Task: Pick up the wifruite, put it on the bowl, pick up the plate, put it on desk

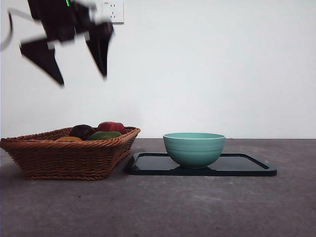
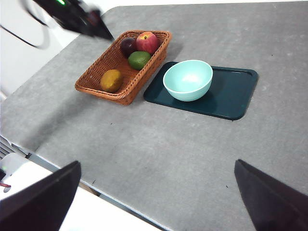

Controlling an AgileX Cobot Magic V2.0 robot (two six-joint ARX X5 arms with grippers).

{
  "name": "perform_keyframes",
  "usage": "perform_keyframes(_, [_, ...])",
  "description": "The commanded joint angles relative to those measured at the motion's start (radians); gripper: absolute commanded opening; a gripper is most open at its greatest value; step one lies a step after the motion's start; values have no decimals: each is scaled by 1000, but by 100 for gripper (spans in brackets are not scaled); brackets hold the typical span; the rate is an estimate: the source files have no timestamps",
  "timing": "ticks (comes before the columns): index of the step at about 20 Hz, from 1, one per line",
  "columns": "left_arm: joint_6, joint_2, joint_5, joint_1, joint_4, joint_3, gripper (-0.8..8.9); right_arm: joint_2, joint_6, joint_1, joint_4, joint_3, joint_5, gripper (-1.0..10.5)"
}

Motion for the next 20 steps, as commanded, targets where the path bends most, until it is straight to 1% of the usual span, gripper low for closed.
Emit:
perform_keyframes(1, [33,-97,60,-3,-51,23,538,3,10,3,-73,10,0,511])
perform_keyframes(4, [67,-258,134,-5,-140,23,536,3,10,3,-73,10,0,512])
perform_keyframes(7, [110,-417,140,-5,-230,23,537,3,10,3,-73,10,0,511])
perform_keyframes(9, [138,-505,177,-5,-277,23,537,3,10,3,-73,10,0,511])
perform_keyframes(11, [179,-582,264,-5,-300,20,536,3,10,3,-73,10,0,512])
perform_keyframes(14, [194,-674,362,-6,-329,13,532,3,10,3,-73,10,-2,512])
perform_keyframes(17, [198,-719,388,-12,-363,11,531,3,10,3,-73,10,-2,512])
perform_keyframes(20, [209,-768,388,-14,-392,-4,531,3,11,3,-73,10,-2,511])
